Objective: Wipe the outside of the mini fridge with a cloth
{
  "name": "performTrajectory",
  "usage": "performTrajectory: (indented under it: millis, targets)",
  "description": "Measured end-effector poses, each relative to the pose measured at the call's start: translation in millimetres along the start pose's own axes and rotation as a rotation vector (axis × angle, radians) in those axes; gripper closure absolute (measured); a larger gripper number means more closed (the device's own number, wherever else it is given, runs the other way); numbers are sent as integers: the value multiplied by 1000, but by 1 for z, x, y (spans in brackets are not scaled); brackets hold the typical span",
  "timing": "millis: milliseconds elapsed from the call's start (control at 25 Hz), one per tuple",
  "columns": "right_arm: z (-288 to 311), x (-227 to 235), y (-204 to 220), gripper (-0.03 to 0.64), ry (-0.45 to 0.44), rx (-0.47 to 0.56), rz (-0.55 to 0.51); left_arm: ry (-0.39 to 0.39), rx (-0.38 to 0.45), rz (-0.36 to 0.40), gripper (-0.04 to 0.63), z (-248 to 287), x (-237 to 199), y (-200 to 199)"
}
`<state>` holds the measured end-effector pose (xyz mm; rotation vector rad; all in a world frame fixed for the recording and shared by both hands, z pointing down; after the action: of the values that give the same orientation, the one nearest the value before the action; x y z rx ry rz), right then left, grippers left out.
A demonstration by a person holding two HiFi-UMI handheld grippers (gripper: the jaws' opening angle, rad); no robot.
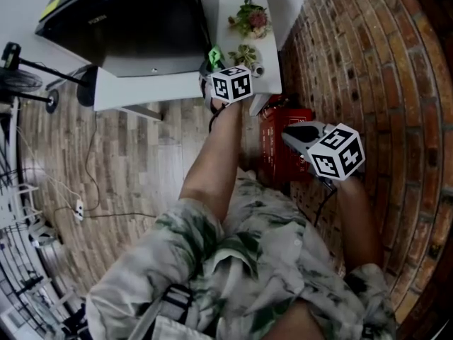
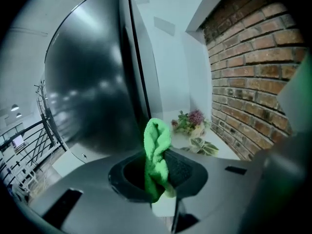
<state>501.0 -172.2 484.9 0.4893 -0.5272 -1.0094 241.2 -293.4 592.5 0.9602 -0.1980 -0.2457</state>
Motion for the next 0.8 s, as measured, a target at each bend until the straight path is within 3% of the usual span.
performTrajectory:
  millis: [480, 800]
  targets:
    - [12, -10, 12, 561, 9, 25, 5, 64, -42, 20, 517, -10, -9, 40]
    - [22, -35, 9, 569, 45, 132, -1, 208, -2, 110, 517, -70, -19, 55]
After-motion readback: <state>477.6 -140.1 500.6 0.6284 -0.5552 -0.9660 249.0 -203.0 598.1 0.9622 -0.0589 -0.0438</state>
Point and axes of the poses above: the fingertips, and each gripper's own axes: z forward along the fingers, x to its right, y out of its underside, the point moved 6 cm from there along -z, backward along the fingers, and after that the axes turned 9 degrees about y, right-handed, at the moved point
